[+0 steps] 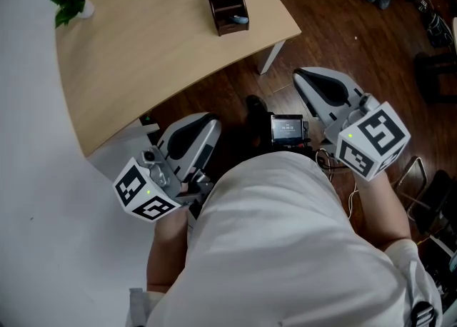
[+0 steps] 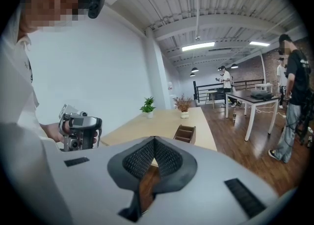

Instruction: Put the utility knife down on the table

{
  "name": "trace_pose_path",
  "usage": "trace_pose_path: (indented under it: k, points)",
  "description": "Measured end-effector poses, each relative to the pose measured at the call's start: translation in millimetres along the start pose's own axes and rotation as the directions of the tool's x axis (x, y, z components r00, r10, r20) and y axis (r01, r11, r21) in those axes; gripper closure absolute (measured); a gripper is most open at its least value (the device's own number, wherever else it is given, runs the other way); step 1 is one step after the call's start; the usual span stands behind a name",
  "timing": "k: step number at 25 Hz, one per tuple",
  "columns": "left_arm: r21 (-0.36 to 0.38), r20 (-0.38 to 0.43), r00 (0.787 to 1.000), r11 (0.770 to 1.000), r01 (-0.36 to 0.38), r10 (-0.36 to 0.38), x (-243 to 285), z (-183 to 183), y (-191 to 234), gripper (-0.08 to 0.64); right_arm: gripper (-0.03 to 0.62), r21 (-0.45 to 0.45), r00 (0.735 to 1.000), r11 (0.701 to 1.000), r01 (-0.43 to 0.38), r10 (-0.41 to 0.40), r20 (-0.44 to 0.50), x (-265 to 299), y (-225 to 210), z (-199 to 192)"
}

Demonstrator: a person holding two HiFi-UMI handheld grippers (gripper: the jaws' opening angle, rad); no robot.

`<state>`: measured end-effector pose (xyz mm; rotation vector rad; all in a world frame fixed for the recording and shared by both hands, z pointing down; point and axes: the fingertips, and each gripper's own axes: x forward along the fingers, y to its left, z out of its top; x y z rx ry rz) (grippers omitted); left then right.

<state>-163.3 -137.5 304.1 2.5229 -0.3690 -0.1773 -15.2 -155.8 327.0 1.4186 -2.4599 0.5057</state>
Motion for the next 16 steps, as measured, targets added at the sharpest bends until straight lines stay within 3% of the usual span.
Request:
trace_pose_path:
  k: [16]
  points:
    - [-0.003, 0.024, 1.0, 1.0, -0.015, 0.015, -15.8, 0.1, -1.4, 0.555, 0.591, -0.042, 1.0, 0.999, -0.003, 0.002, -0.018, 6.0, 11.2, -1.2]
